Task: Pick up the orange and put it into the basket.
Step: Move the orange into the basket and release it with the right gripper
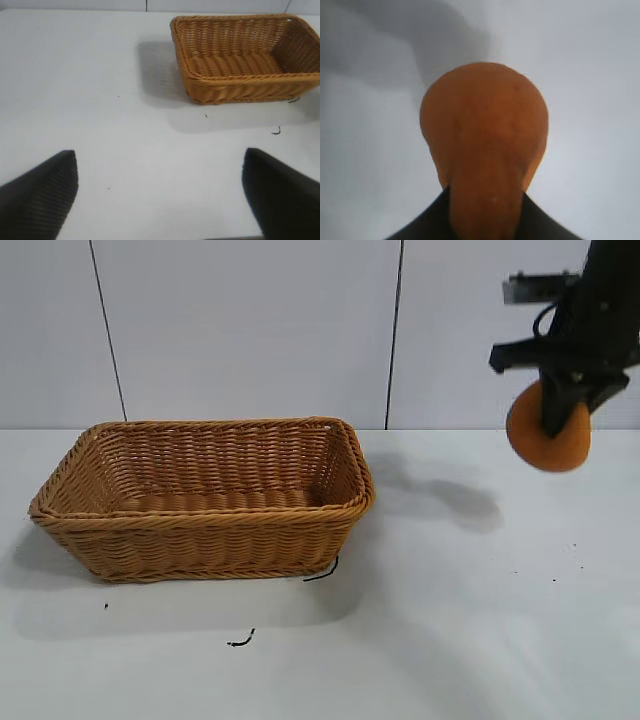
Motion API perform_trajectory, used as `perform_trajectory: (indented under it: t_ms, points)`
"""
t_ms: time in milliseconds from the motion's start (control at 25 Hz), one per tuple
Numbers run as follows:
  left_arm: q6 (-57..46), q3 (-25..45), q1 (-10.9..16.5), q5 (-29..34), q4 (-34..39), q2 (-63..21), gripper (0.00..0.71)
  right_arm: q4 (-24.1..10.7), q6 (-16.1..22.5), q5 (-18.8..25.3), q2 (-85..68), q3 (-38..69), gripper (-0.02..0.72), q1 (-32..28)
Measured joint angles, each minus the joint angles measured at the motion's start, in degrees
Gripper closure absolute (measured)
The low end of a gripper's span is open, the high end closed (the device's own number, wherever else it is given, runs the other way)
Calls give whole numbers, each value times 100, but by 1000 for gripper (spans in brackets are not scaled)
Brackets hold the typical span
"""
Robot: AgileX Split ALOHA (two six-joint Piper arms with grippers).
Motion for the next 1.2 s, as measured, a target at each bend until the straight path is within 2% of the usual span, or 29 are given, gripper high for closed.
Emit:
perform_trajectory:
  t_ms: [200, 520, 840, 1040, 1200]
  points:
    - [0, 0, 0, 0, 0, 0, 71, 70, 0, 6, 13, -423, 618, 370]
    - [0, 0, 0, 0, 0, 0, 71, 119, 0, -423, 93, -503, 618, 1616]
    - [0, 0, 0, 0, 0, 0, 71, 144, 4, -1393, 723, -505, 618, 2705]
    - [0, 0, 0, 0, 0, 0, 71, 213, 4, -2054, 1370, -505, 618, 3081]
    - [0, 0, 0, 0, 0, 0, 71, 273, 4, -2370, 1830, -505, 618, 3199]
